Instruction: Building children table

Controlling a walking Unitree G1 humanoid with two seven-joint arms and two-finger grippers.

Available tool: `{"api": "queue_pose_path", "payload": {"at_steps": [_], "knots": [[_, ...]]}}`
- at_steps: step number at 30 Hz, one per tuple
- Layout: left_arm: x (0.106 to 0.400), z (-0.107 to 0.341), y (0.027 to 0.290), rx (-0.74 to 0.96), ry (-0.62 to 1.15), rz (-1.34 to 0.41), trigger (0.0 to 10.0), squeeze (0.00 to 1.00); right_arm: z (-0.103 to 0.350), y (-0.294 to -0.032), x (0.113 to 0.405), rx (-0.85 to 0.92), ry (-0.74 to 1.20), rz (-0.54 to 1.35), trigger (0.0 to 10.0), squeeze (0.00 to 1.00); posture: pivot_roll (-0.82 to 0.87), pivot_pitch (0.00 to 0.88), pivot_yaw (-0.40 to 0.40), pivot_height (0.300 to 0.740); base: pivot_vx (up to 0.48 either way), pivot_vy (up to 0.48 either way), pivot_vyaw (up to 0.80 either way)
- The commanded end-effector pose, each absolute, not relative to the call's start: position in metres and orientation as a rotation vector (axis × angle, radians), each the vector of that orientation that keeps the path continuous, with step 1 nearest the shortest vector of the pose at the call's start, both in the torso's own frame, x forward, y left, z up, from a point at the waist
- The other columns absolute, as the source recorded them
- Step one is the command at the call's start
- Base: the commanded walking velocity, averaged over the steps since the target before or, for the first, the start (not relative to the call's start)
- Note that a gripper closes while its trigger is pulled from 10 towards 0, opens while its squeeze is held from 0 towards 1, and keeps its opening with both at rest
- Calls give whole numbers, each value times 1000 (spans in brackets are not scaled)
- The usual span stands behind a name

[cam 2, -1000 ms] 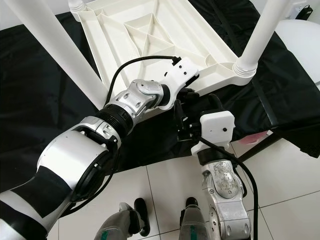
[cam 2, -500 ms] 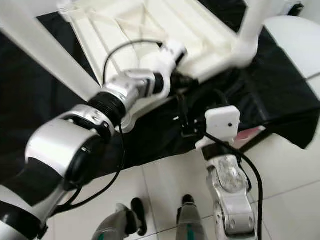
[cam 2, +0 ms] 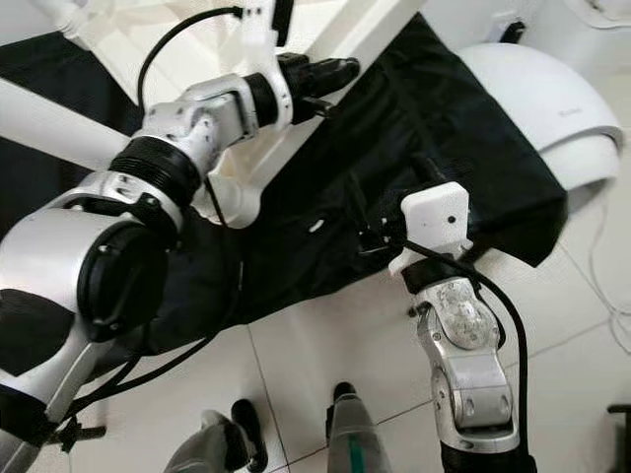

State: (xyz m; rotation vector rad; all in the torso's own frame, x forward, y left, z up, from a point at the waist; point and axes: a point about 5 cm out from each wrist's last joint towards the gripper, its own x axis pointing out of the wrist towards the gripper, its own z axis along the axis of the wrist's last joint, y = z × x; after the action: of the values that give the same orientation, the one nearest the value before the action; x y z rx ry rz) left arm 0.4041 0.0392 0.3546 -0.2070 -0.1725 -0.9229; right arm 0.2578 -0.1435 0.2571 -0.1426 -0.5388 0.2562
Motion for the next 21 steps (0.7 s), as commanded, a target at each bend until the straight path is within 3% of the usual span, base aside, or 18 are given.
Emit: {"api": "queue_pose_path", "payload": {"at_steps": [1,9,21], "knots": [[400,407,82,-558,-501,-819,0,0,255,-144,259,-134,-530,268,10000,0,-369,211,-66,740,0,0,0],[391,389,39,-515,-459,-964,0,0,261,-152,270,-172,-540,291,10000,0,-380,196,-94,740,0,0,0],[369,426,71,-586,-725,-938,0,0,282,-167,293,-272,-581,319,10000,0,-398,113,-192,740,0,0,0]]}}
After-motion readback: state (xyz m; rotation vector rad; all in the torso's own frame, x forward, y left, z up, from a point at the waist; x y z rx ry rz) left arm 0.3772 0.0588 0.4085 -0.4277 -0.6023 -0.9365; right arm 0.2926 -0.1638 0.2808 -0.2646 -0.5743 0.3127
